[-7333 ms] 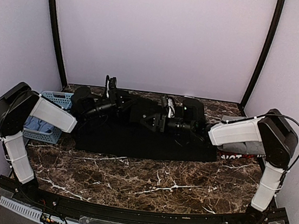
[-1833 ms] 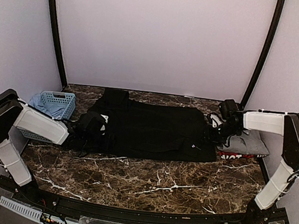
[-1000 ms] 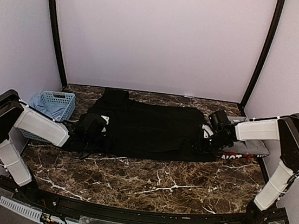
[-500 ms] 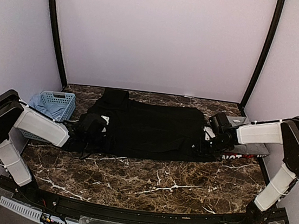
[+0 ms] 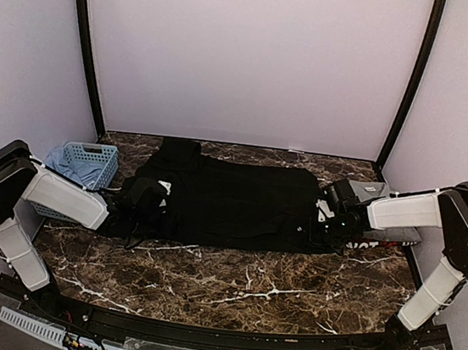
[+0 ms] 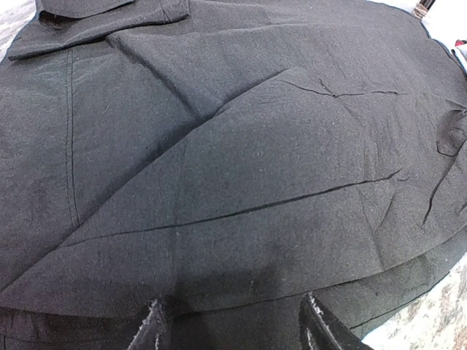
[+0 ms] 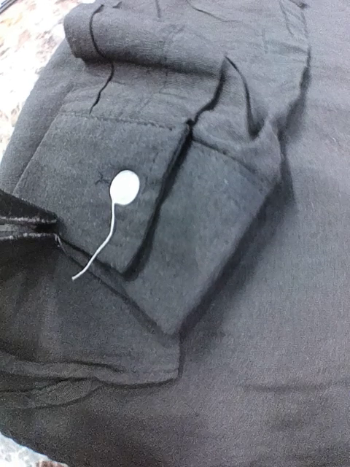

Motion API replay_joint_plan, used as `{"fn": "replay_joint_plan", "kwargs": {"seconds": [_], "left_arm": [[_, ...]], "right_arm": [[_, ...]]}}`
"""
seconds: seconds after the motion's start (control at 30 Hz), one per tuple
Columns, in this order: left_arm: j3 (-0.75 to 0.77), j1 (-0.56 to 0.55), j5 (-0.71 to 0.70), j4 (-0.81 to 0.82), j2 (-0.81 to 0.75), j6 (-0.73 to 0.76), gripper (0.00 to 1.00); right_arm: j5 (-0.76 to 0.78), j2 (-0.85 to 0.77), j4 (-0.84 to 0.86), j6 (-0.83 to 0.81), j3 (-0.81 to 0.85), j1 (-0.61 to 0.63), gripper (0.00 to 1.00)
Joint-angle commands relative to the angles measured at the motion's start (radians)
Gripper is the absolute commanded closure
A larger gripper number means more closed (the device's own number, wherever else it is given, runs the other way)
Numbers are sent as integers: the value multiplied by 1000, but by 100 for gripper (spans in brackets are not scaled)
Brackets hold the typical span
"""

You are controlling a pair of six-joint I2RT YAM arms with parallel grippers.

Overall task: Fold and stack the long sleeve shirts
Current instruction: Adjust the sleeve of the 1/3-folded shirt.

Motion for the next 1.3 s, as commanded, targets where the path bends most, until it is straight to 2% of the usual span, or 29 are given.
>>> {"fn": "replay_joint_plan", "kwargs": {"seconds": [0.0, 0.17, 0.37, 0.63, 0.67, 0.73, 0.77, 0.83, 0.97, 1.27], "left_arm": [[-16, -6, -8, 7, -1, -5, 39], [-21, -5, -14, 5, -5, -7, 39], [-24, -6, -28, 2, -14, -4, 39], [-23, -5, -29, 3, -15, -2, 39], [-22, -6, -29, 3, -16, -2, 39], [-22, -5, -29, 3, -16, -2, 39], [-21, -6, -28, 3, -15, -3, 39], [-20, -6, -27, 4, -13, -2, 39], [-21, -5, -28, 0, -12, -3, 39], [-21, -6, -30, -6, -10, -9, 39]], "right_arm": [[27, -36, -6, 6, -11, 9, 100], [37, -59, -11, 12, -6, 9, 100], [121, -94, -49, 17, 9, 6, 100], [128, -60, -49, 0, 43, 5, 100], [124, -54, -49, -5, 49, 5, 99], [124, -29, -47, -13, 58, 5, 83], [124, -21, -40, -19, 61, 4, 78], [131, -1, -32, -35, 70, 5, 72], [135, 35, -26, -67, 92, 5, 68], [96, 75, 47, -71, 92, 4, 69]]}}
